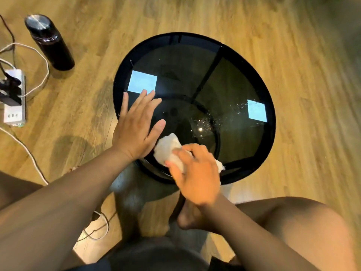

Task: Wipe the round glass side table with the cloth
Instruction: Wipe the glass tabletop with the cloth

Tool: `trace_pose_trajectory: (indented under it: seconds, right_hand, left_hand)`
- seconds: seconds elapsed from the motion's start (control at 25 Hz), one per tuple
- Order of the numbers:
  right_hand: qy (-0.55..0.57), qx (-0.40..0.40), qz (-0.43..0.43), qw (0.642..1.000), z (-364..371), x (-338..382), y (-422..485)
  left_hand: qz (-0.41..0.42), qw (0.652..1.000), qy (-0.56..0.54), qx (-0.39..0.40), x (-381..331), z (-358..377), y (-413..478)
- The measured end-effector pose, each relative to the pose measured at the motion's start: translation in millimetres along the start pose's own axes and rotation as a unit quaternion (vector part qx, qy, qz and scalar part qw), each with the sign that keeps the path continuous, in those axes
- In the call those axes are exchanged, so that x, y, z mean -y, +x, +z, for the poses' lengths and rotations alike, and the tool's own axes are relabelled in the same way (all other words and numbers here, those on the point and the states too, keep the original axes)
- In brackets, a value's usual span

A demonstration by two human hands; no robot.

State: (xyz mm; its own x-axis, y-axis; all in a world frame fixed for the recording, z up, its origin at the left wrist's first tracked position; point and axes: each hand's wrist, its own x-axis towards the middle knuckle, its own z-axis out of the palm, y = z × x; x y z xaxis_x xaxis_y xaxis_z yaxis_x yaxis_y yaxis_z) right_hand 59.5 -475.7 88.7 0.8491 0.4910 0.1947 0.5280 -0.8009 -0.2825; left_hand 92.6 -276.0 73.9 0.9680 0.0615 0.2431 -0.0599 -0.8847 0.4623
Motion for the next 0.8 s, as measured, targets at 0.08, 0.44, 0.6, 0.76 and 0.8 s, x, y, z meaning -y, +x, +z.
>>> trace_pose_trajectory:
  seconds: [0.08,0.44,0.6,0.76,0.8]
  right_hand:
    - [-0.036,-0.017,0.085,0.996,-28,-69,-2]
    - [-0.059,-0.053,0.367,0.927,-47,-110,24]
    - [-0.024,-0.039,0.186,0.981,-5,10,9]
    - [0.002,0.035,-0.015,0.999,-2,26,17]
    - [-0.015,0.045,-0.01,0.999,-11,1,14]
  left_hand:
    - [-0.006,1.0,0.016,0.006,1,1,1]
    - [-0.001,1.0,-0.003,-0.005,3,3,0]
    - [0.008,1.0,-0.02,-0.01,0,1,-1]
    - [-0.002,1.0,-0.026,-0.008,0,-2,-1]
    - [-0.001,1.0,-0.026,-0.005,-1,-1,-1]
